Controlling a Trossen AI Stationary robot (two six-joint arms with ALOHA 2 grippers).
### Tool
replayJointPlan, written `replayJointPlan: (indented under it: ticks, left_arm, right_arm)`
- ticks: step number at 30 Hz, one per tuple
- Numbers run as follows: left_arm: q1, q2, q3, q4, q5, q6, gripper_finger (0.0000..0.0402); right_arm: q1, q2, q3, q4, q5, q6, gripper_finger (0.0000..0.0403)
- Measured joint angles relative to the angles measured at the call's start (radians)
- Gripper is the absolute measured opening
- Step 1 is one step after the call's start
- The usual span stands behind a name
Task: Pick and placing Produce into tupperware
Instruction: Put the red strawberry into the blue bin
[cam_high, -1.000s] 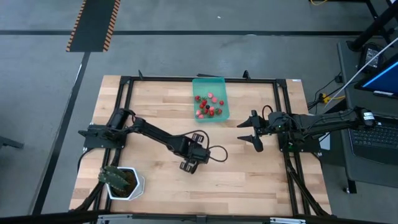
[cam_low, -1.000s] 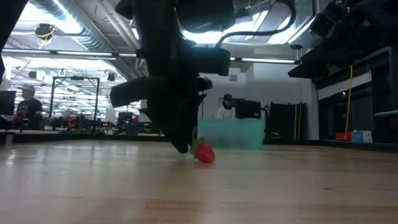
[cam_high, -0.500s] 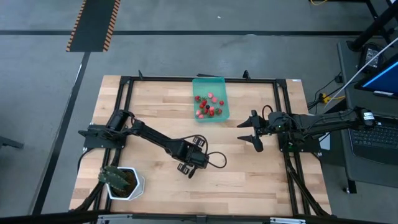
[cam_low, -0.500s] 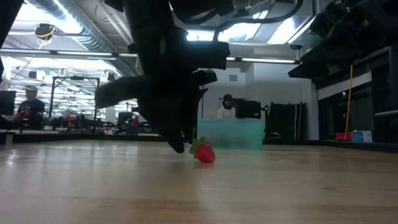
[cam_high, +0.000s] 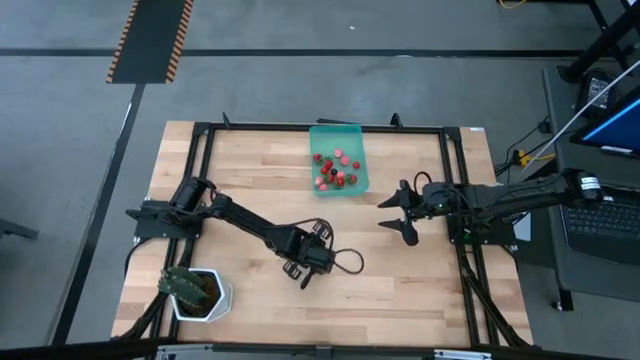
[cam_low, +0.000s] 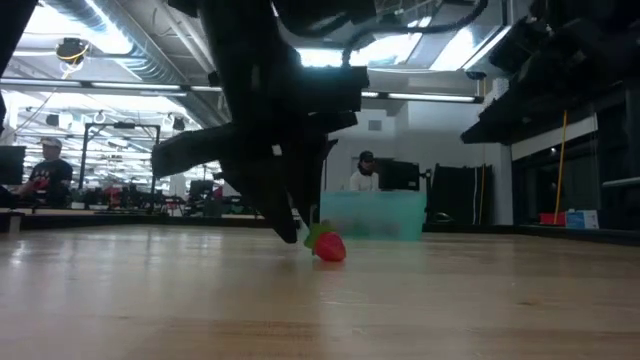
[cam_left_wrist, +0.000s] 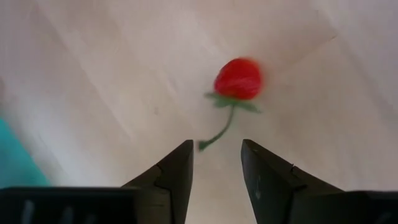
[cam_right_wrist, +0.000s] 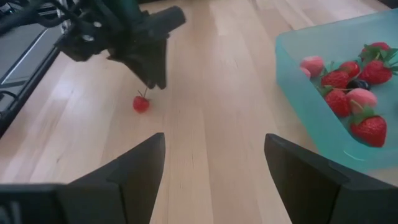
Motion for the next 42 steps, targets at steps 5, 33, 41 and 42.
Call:
replayJointPlan:
  ticks: [5,33,41,42]
  left_arm:
    - [-0.014,0.0,0.0,0.005,-0.009,0.003,0.0122]
    - [0.001,-0.001,0.089,0.015,0.07,-0.174,0.0111]
    - [0.002,-0.001,0.088,0.071,0.174,-0.262,0.0106]
    - [0.002,-0.001,0.088,0.079,0.176,-0.263,0.0106]
  right_arm:
    - [0.0,0.043,0.0,0.046,0.0,-0.004,0.0275]
    - [0.0,0.057,0.0,0.076,0.0,-0.008,0.0275]
    - [0.0,0.057,0.0,0.076,0.0,-0.006,0.0275]
    - [0.0,0.057,0.0,0.076,0.0,-0.006,0.0275]
